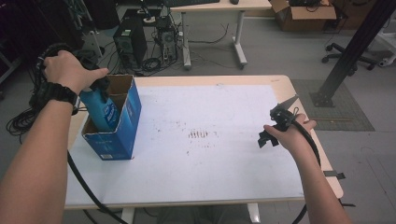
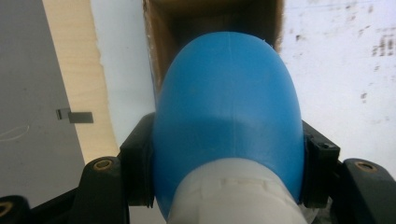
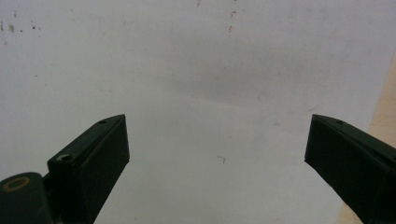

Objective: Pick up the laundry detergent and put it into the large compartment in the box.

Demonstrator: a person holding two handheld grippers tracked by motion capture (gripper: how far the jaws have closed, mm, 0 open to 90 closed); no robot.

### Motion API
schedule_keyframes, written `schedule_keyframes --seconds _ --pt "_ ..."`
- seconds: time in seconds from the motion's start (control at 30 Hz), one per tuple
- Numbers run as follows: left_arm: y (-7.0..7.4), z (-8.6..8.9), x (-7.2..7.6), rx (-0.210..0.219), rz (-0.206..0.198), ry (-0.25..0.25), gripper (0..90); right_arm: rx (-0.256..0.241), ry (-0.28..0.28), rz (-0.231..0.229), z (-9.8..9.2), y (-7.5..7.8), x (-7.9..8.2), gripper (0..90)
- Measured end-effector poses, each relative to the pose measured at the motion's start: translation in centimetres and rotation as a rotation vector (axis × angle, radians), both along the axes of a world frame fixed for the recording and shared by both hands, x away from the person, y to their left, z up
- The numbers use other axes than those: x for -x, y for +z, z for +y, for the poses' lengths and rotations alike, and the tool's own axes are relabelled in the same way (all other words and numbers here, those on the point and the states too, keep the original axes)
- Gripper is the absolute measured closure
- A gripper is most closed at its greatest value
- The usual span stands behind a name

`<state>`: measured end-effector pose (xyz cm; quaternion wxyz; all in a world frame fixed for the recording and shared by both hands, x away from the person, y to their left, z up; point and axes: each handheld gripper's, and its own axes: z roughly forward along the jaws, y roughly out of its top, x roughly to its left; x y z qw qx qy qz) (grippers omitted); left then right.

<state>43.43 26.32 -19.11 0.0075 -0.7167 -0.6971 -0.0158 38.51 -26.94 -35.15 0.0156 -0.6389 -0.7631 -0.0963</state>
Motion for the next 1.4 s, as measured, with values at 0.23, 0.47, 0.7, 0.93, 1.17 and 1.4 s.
schedule_keyframes --seconds 0.23,0.47,0.7,0.93,1.17,1.4 --pt "-2.5 0.2 -0.3 0.003 0.031 0.009 37.5 0.001 -0.002 0.015 0.0 -0.6 -0.1 6.5" --pt "-4.2 -0.1 -0.5 0.006 0.052 0.008 37.5 -0.002 -0.005 0.022 0.0 -1.0 -0.1 6.5" --pt "-5.8 -0.1 -0.6 0.005 0.072 0.006 37.5 0.007 -0.005 0.02 -0.2 -1.2 -0.1 6.4" --pt "-6.9 0.1 -0.6 0.002 0.096 -0.001 37.5 0.007 -0.003 0.016 -0.1 -1.3 -0.2 6.4" --pt "-8.0 0.1 -0.7 0.003 0.104 -0.004 37.5 0.009 0.002 0.023 0.2 -1.5 -0.2 6.4" --pt "-8.7 0.2 -0.7 0.003 0.108 -0.004 37.5 0.011 0.0 0.025 0.1 -1.5 -0.2 6.5"
